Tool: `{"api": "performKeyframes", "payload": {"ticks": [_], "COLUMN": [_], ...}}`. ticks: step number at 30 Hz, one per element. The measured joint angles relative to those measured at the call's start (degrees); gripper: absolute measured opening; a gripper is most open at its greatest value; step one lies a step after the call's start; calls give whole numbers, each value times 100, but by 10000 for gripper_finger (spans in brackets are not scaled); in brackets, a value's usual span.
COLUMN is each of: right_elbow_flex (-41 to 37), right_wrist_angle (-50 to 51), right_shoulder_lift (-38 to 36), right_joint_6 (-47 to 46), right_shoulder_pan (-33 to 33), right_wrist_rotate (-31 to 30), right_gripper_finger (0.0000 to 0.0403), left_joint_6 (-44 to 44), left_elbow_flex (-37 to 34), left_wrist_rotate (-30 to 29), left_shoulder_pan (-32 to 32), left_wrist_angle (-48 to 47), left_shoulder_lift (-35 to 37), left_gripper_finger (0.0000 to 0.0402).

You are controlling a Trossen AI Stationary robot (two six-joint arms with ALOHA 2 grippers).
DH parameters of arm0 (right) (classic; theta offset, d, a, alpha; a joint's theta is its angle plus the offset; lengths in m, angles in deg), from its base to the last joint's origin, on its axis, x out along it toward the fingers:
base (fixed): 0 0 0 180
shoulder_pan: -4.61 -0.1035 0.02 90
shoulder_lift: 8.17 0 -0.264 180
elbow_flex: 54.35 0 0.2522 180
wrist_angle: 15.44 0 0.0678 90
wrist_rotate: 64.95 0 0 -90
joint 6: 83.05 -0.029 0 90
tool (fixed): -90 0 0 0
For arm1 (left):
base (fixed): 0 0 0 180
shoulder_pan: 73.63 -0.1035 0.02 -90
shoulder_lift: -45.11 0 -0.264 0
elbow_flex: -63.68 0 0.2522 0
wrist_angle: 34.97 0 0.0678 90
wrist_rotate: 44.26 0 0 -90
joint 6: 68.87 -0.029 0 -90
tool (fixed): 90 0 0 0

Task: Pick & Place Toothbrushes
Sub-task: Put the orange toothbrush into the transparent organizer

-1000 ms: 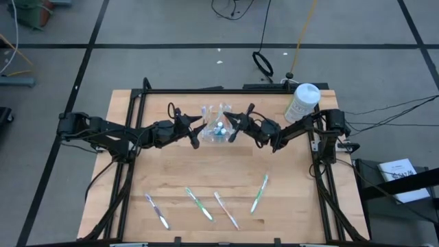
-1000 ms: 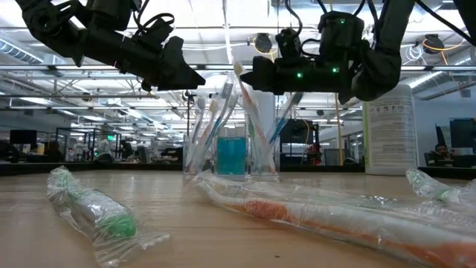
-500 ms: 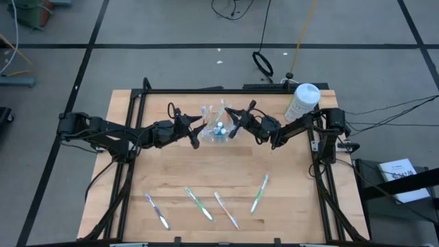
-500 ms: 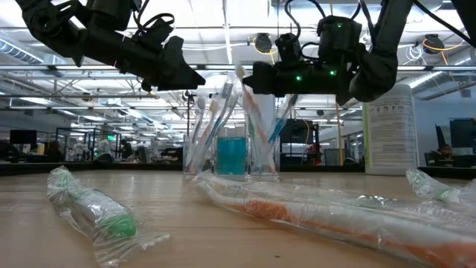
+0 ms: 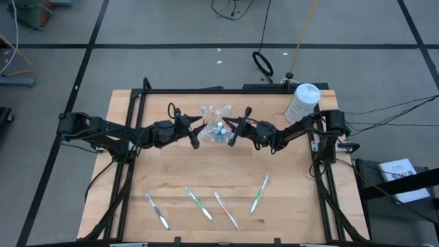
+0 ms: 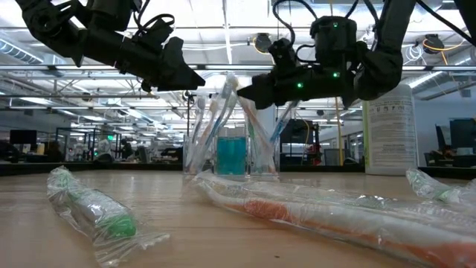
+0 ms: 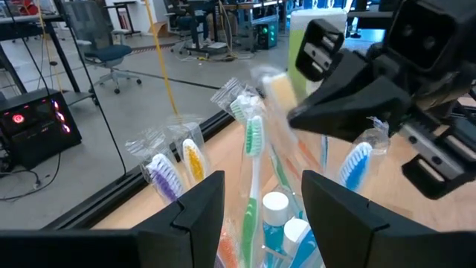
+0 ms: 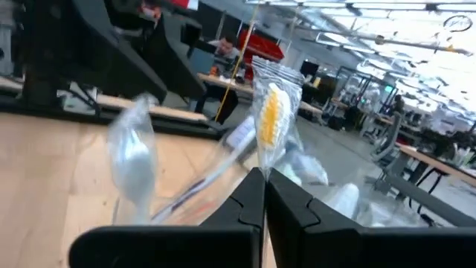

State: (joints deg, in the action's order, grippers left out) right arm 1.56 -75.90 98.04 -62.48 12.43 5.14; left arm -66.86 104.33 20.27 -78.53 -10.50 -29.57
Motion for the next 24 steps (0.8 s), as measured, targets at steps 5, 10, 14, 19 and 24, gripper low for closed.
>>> {"api": "performKeyframes", "payload": {"ticks": [5,10,14,19,24], "right_elbow_flex": [0,0,0,0,-2], "right_wrist_angle": [-201,-212,-212,-229,-70], "right_shoulder_lift": [0,0,0,0,-2], "right_joint_6": [225,324,800,817,686], "right_shoulder_pan": [-270,-725,-1033,-1319,-1552], "right_wrist_rotate": [-870,-2246,-2644,-3390,-3928], "right_gripper_finger": [0,0,0,0,0], "left_joint_6": [0,16,115,151,153], "left_elbow_flex": [0,0,0,0,0], "left_wrist_rotate": [2,3,4,4,4], "left_shoulder_pan": [2,1,1,2,2], "left_wrist_angle": [0,-98,-164,-221,-271], "left_shoulder_lift": [0,0,0,0,0], "left_gripper_finger": [186,186,186,186,186]}}
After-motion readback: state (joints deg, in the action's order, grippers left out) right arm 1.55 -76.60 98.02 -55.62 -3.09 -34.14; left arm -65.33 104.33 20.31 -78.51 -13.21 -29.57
